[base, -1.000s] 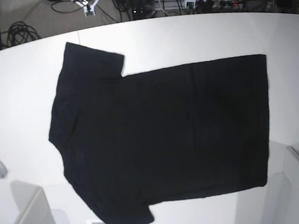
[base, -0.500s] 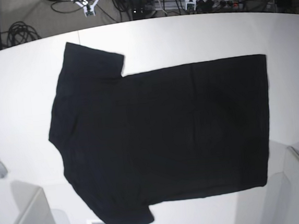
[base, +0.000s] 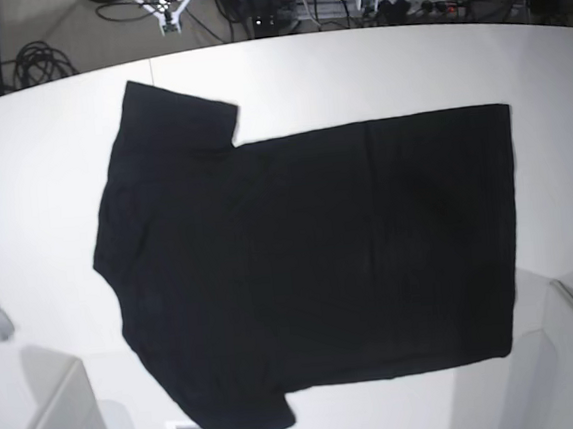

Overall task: Fold the T-shirt properly
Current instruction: 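Move both grippers from rest toward the shirt's shoulder corners, then lower both grippers and pinch the black shirt's shoulder corners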

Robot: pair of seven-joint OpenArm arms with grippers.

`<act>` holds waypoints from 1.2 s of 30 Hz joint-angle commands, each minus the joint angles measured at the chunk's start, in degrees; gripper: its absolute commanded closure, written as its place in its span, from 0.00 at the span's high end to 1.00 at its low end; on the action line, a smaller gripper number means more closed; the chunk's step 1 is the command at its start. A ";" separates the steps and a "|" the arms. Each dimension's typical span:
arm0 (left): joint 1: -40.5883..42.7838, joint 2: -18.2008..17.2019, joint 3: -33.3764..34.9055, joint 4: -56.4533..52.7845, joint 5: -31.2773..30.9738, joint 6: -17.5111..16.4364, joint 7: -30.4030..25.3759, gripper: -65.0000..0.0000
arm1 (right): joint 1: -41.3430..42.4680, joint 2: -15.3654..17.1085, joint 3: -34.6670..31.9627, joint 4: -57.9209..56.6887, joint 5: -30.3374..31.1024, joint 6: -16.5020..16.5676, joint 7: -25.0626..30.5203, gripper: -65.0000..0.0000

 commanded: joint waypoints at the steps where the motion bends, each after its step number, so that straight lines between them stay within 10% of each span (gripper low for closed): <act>1: 1.73 -0.44 0.10 2.55 0.08 0.27 -0.42 0.00 | -2.18 0.14 1.91 2.68 0.08 -0.30 -0.21 0.00; 36: 50.87 -11.25 -4.38 86.68 -0.62 0.27 0.11 0.00 | -34.00 -4.87 18.79 87.87 0.08 -0.30 -25.62 0.00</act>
